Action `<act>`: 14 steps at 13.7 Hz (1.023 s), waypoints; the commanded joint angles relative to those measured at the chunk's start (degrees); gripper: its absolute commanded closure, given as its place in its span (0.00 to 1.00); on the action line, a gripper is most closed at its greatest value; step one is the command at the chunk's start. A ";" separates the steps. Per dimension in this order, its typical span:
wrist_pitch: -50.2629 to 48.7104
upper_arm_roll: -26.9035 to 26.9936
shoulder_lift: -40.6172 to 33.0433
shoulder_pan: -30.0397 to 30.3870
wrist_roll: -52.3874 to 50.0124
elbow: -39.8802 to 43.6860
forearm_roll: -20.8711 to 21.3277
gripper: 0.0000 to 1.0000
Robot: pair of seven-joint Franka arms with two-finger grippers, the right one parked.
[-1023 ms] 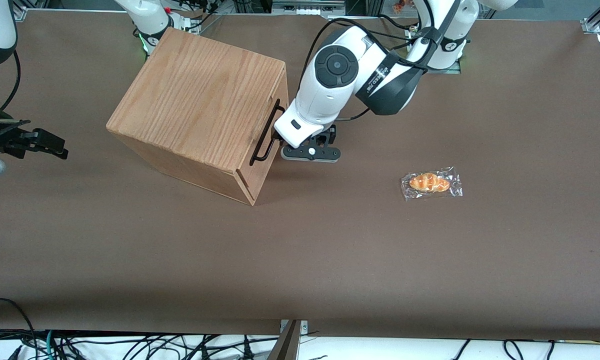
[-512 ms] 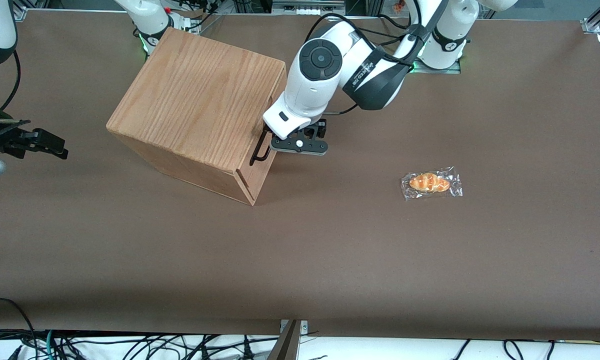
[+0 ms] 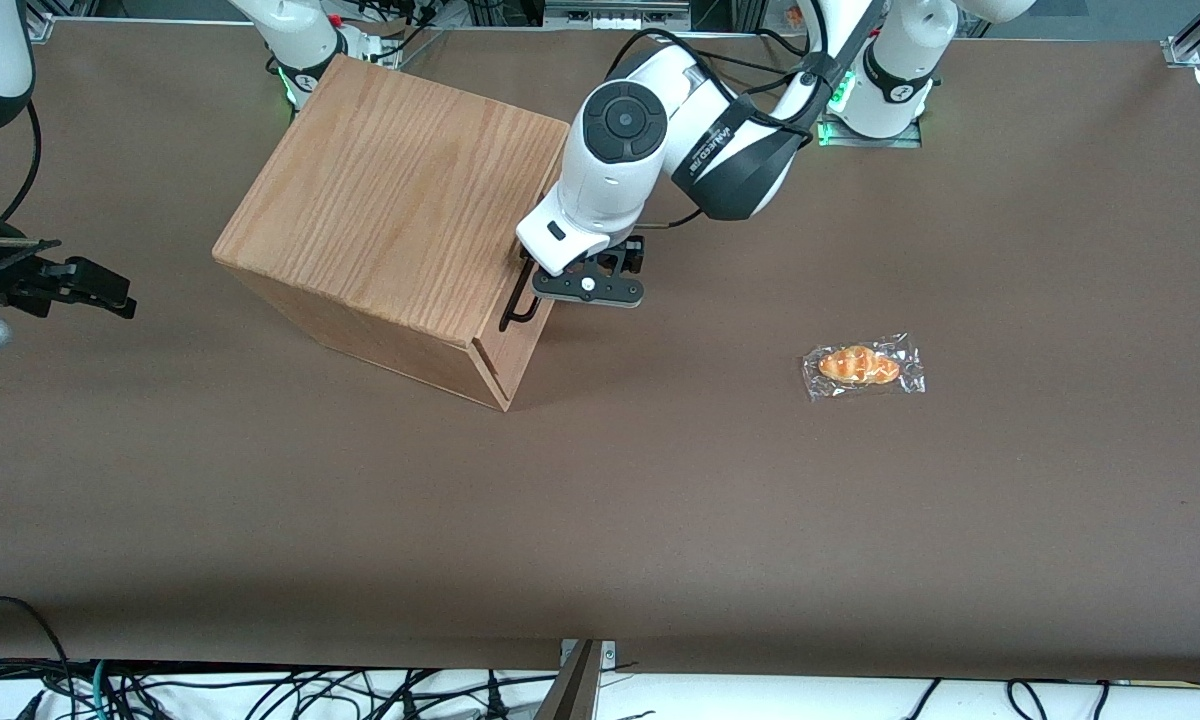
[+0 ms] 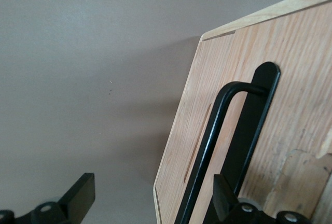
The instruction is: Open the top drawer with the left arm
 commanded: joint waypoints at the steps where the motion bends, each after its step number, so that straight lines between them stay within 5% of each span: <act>1: -0.29 0.60 1.40 -0.60 1.89 0.94 -1.47 0.00; 14: -0.82 0.51 2.20 -0.07 6.55 0.85 -2.97 0.00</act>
